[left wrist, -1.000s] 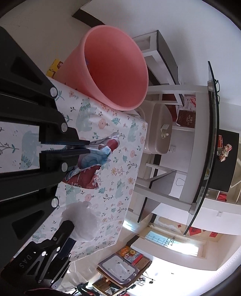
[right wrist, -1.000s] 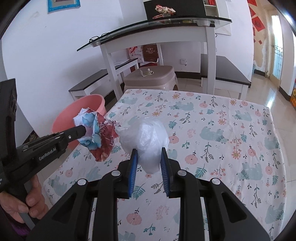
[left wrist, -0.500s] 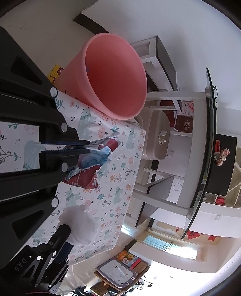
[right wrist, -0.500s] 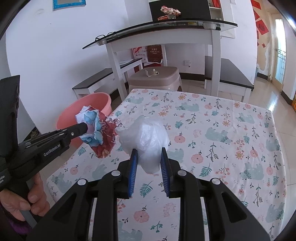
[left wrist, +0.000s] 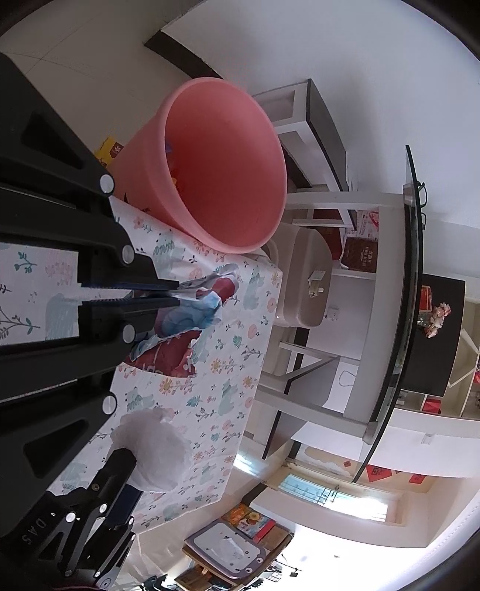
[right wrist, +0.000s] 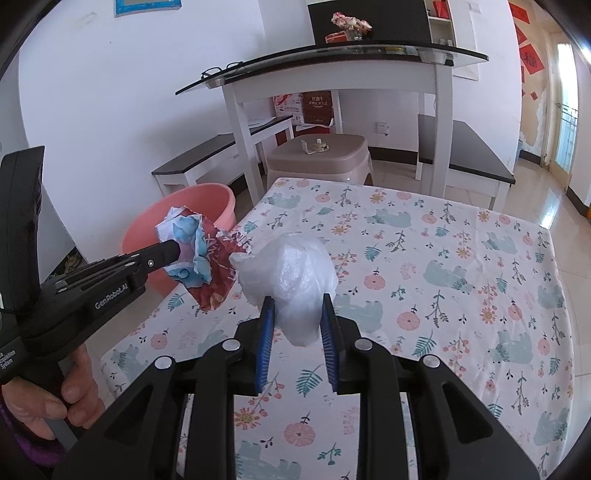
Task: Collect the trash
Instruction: 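Carry the wrapper and white bag together over the pink bucket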
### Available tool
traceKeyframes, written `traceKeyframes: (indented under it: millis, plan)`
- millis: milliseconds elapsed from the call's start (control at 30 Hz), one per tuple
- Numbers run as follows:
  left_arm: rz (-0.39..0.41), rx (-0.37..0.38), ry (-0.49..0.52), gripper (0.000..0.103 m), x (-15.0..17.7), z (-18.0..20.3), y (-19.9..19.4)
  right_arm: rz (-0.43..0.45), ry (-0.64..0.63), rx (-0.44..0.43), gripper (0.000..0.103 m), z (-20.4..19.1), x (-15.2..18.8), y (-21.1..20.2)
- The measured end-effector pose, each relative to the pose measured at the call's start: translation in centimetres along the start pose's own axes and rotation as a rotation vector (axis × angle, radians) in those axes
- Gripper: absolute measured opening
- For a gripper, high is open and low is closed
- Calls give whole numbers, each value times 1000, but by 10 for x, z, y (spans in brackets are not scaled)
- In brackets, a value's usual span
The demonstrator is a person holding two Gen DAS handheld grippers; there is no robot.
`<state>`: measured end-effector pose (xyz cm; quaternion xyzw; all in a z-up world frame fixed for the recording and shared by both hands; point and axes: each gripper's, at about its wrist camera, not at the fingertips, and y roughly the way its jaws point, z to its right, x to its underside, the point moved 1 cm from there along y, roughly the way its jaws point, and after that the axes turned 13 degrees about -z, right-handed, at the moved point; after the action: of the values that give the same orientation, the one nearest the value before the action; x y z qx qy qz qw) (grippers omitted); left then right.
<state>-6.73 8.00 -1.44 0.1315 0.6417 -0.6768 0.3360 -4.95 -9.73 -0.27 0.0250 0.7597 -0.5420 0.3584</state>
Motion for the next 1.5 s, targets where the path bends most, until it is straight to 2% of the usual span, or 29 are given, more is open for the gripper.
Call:
traceKeyframes:
  millis: [867, 1167, 1500]
  plan:
    - [42, -49, -83, 3, -3, -45, -5, 14, -95, -20, 25, -43, -34, 13]
    - [53, -91, -138, 3, -11, -77, -2, 25, -149, -46, 25, -70, -57, 27]
    - [81, -157, -237, 3, -24, -134, -2, 6, -180, -102, 25, -97, -92, 51]
